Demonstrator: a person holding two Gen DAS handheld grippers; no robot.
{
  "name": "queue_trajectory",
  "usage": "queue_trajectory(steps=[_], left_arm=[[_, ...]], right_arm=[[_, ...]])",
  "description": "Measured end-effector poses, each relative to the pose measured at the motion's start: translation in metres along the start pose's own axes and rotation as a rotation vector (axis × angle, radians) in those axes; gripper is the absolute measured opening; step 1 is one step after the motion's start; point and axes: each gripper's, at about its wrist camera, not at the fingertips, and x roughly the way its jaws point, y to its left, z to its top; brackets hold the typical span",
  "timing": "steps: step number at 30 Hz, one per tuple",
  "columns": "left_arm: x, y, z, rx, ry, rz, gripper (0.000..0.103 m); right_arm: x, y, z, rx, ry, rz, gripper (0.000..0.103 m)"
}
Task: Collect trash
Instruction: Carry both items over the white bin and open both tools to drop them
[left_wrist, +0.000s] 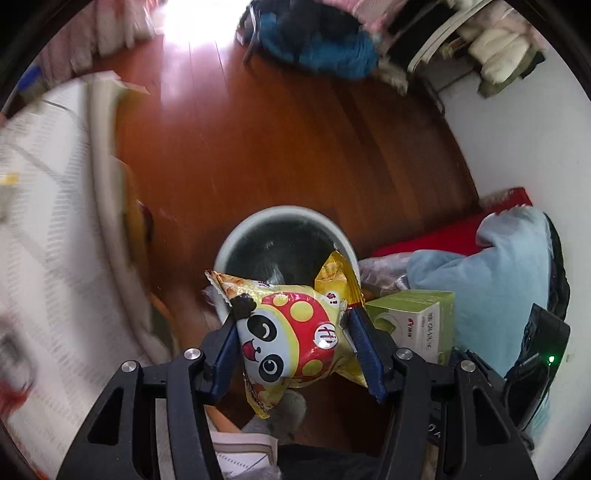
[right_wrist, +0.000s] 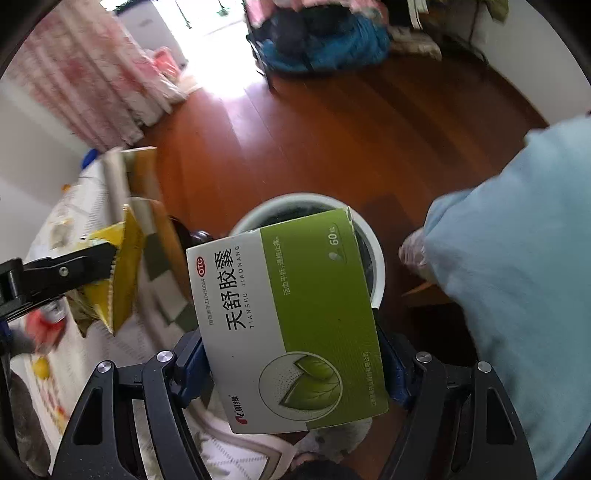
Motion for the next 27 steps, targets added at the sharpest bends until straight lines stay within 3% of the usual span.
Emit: queue_trajectory(steps=[3, 7, 11, 12, 16, 19, 27], left_arm=[[0.031, -0.005, 0.013, -0.008, 0.058, 0.007, 0.058], [0.048, -0.003, 0.024, -0.046, 0.069, -0.030, 0.095], [0.044, -0.001, 0.021, -0.035, 0.034, 0.051, 0.096], [0.043, -0.002, 0.021, -0.022, 0.020, 0.080, 0.096], [0.027, 0.004, 0.005, 0.031, -0.056, 0.251, 0.096], [0.014, -0.001, -0.011, 0.070, -0.097, 0.324, 0.096], [-0.032, -0.020, -0.062, 0.134, -0.154, 0.394, 0.096]], right_arm=[[0.036, -0.015, 0.012, 0.040, 0.035, -0.007, 0.077], [0.070, -0.027, 0.024, 0.061, 0.064, -0.037, 0.079], [0.101, -0.034, 0.028, 0.087, 0.108, -0.025, 0.088], [0.105, -0.035, 0.027, 0.092, 0.112, -0.018, 0.103], [0.107, -0.028, 0.022, 0.077, 0.092, -0.017, 0.103], [0.097, -0.021, 0.012, 0.061, 0.089, -0.050, 0.103], [0.027, -0.008, -0.023, 0.024, 0.020, -0.133, 0.103]])
